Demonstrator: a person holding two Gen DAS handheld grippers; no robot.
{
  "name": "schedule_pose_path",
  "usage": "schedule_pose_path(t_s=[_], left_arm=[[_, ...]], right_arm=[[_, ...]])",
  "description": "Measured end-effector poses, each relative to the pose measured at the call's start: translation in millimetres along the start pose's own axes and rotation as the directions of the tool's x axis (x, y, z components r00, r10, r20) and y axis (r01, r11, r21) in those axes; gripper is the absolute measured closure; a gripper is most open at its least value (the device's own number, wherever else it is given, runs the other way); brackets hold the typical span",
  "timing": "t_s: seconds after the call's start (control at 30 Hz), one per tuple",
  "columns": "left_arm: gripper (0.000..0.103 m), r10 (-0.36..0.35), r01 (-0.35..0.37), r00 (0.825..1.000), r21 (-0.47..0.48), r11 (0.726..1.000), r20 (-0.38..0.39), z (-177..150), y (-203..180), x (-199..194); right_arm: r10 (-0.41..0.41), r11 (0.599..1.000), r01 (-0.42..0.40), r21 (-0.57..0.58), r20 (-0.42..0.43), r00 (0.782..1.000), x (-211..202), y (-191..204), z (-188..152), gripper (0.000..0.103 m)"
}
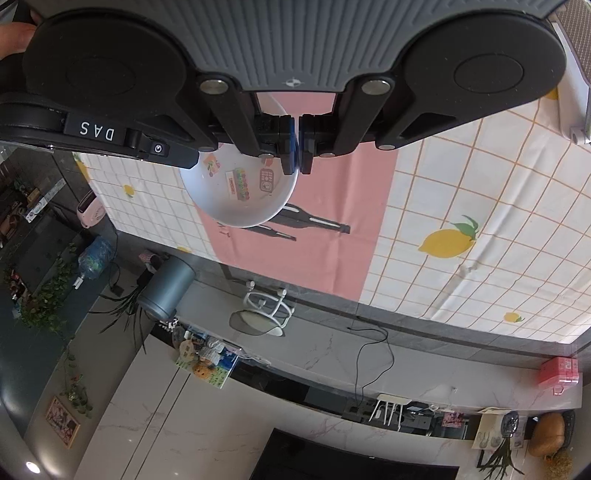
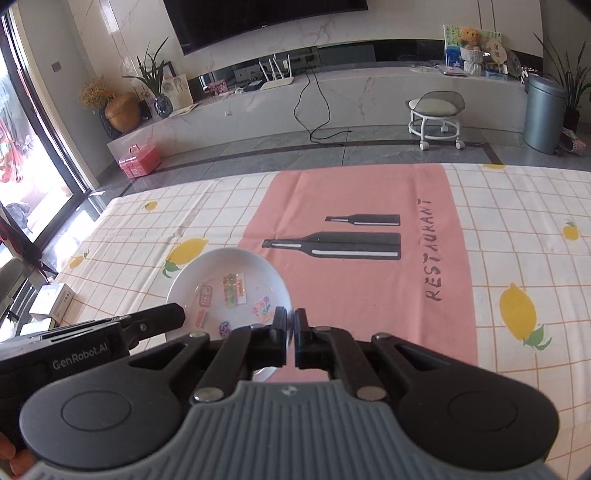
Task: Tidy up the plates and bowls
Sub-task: 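Lift the sticker plate and carry it over the Fruity plate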
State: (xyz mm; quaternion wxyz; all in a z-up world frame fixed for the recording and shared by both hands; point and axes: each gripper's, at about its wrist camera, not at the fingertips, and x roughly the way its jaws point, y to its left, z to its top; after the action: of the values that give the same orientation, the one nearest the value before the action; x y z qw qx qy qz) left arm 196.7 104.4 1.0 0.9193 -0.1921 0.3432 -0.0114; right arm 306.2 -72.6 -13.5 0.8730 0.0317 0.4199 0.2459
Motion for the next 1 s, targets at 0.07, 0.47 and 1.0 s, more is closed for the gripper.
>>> schedule_pose_path(t_s=[0.07, 0.47, 1.0], left_arm=[[0.102, -0.036, 0.036, 0.999, 0.026, 0.999, 0.014, 0.0, -10.1, -6.2], [0.102, -0.195, 0.191, 0.981, 0.175, 0.966, 0.009, -20.8, -78.5, -36.5], [0.101, -0.147, 0.196, 0.979, 0.475, 0.858, -0.14, -81.4, -141.4, -27.2]], right_arm=[[-0.009, 1.0, 0.009, 0.012, 0.027, 1.0, -15.8, -3.8, 1.8, 0.103], [-0.146, 0.988, 0.137, 0.07, 0.145, 0.979, -127.1, -25.6, -33.3, 0.103], [-0.182, 0.952, 0.17, 0.254, 0.028, 0.983, -163.0, -71.0, -124.0, 0.101]])
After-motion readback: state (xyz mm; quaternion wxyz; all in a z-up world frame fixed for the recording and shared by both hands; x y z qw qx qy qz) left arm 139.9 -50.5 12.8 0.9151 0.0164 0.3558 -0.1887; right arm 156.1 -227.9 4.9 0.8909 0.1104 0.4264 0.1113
